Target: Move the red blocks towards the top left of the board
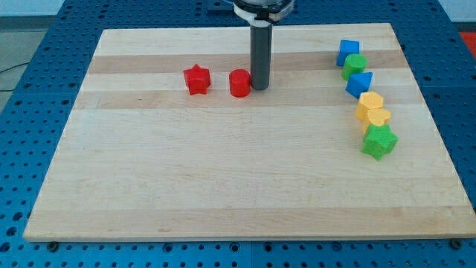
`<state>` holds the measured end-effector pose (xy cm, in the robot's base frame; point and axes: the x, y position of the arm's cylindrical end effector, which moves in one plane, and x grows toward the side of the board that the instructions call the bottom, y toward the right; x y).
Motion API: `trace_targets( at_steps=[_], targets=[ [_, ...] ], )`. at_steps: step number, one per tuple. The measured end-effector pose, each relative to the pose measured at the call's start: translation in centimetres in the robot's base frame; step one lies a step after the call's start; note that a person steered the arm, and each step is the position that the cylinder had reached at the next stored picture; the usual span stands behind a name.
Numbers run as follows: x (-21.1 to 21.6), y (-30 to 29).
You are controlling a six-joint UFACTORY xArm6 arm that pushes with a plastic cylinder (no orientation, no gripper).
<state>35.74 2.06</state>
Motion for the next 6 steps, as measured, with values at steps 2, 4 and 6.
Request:
trace_targets(
  at_steps=[2, 4, 6],
  targets=[
    [-0.6, -2.6],
    [0.1, -7.4],
    [6.1, -9.5]
  ],
)
